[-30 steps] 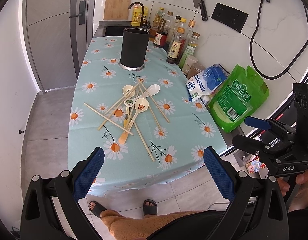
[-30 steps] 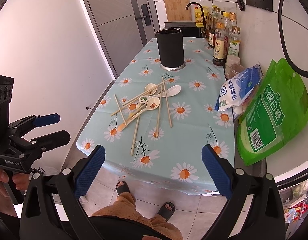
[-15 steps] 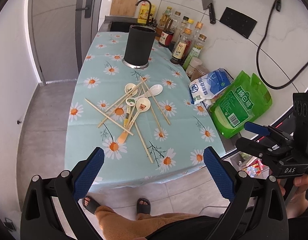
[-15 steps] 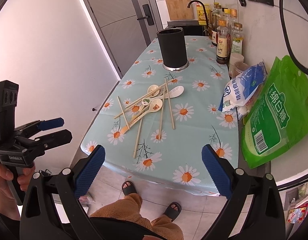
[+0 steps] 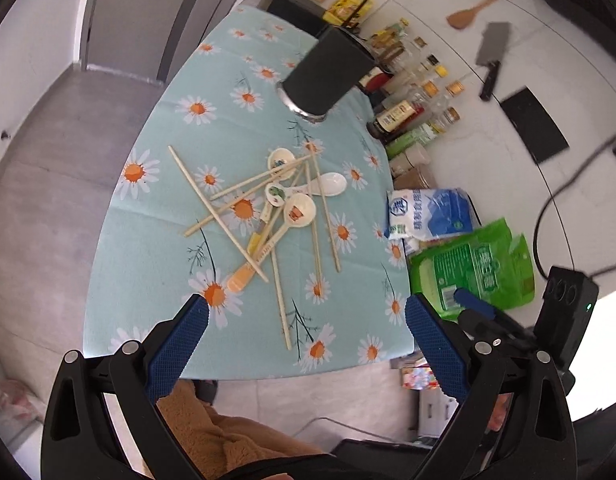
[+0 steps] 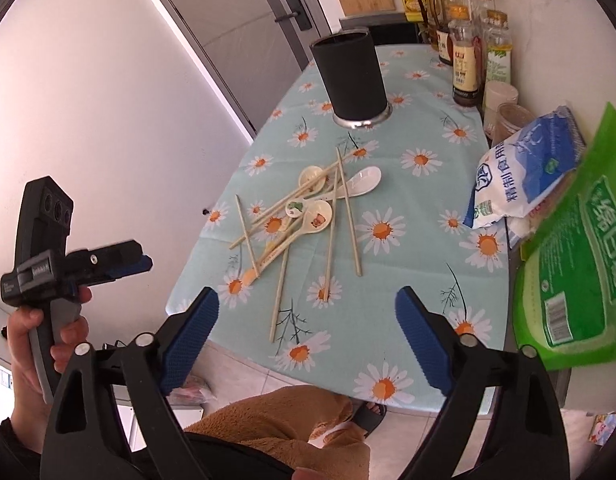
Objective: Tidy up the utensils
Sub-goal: 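Lower the right tool onto the pile and close on a wooden chopstick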
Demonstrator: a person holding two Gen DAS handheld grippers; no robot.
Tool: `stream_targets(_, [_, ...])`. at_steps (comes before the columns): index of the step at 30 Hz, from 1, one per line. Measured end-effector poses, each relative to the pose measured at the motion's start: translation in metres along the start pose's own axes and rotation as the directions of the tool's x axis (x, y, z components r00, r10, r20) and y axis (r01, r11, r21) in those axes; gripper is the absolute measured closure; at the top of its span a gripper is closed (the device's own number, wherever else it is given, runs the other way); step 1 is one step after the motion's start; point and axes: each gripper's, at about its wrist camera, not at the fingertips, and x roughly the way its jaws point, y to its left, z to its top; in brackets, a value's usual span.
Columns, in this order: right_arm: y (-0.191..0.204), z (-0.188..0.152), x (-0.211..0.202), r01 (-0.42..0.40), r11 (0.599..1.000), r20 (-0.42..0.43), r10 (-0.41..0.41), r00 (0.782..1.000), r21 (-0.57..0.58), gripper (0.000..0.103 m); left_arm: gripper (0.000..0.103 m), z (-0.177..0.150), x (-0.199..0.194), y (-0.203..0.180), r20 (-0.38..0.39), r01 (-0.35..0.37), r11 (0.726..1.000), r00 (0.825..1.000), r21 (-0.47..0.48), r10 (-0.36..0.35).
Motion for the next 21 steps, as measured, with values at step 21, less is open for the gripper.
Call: stream_targets(21, [-0.025,0.102,0.158,0.162,0.985,-0.330,-0.172,0.928,-0.059,0.051,0.008,0.091,0.078,0.111,-0.084,0.138,0.971,0.984,-0.198,-0.157])
